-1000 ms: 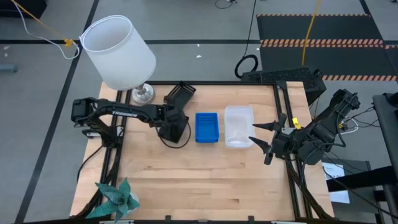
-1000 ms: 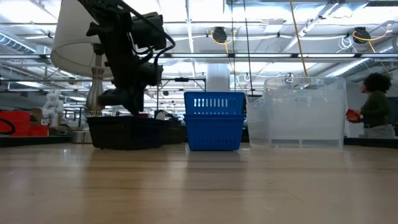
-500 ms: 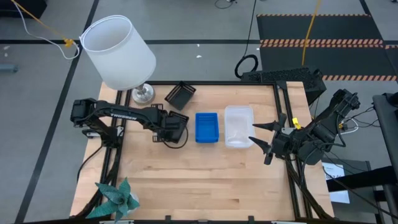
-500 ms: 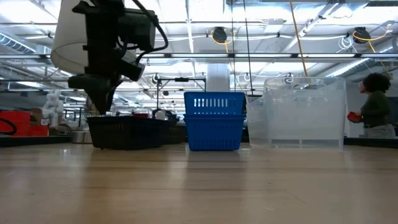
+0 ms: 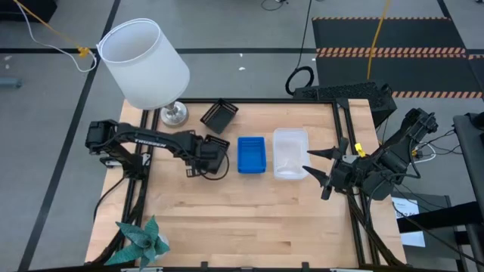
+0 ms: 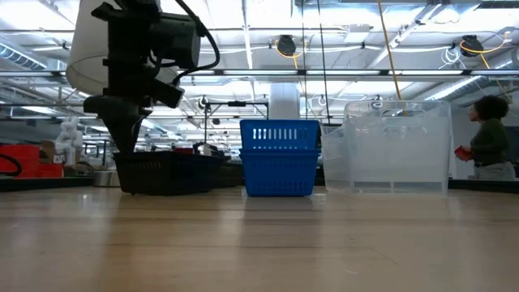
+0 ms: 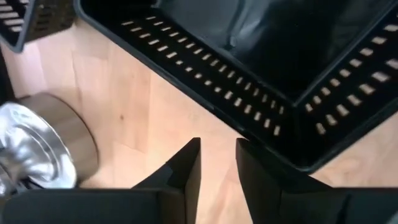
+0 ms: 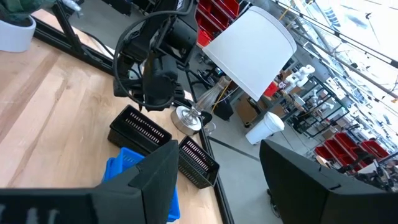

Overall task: Stack baskets by color
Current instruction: Adjust the stacked black bins

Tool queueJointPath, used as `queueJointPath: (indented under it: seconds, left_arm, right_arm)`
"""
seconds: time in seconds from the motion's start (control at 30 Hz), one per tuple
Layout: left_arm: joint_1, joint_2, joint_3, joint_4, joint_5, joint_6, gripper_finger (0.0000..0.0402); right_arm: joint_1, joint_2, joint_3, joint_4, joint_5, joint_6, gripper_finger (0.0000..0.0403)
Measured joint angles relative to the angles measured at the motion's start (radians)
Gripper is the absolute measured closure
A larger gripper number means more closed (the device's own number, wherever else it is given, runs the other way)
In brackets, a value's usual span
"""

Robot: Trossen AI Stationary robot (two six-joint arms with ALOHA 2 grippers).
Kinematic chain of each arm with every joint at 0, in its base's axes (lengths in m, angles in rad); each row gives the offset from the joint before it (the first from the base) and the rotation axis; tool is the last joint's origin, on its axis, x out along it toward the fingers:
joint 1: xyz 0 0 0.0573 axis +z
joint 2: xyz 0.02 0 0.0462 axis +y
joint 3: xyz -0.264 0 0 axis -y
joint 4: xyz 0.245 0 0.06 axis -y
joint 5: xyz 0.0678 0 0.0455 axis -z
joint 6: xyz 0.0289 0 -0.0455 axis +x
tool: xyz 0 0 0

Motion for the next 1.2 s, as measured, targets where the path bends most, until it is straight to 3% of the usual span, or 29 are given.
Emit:
queueJointPath:
  seconds: [0.33, 0.87, 1.2]
  left_arm:
    - [-0.083, 0.0, 0.0, -0.018, 0.051, -0.18, 0.0396]
    - [-0.175, 0.0, 0.0, -0.007, 0.101, -0.261, 0.0395]
    - [-0.202, 0.0, -0.001, 0.108, 0.106, -0.248, 0.0392]
  right_arm:
    - [0.0, 0.0, 0.0, 0.008, 0.0, 0.001, 0.0184]
    - [0.0, 0.0, 0.0, 0.008, 0.0, 0.001, 0.0184]
    - [0.0, 0.0, 0.0, 0.008, 0.0, 0.0, 0.0184]
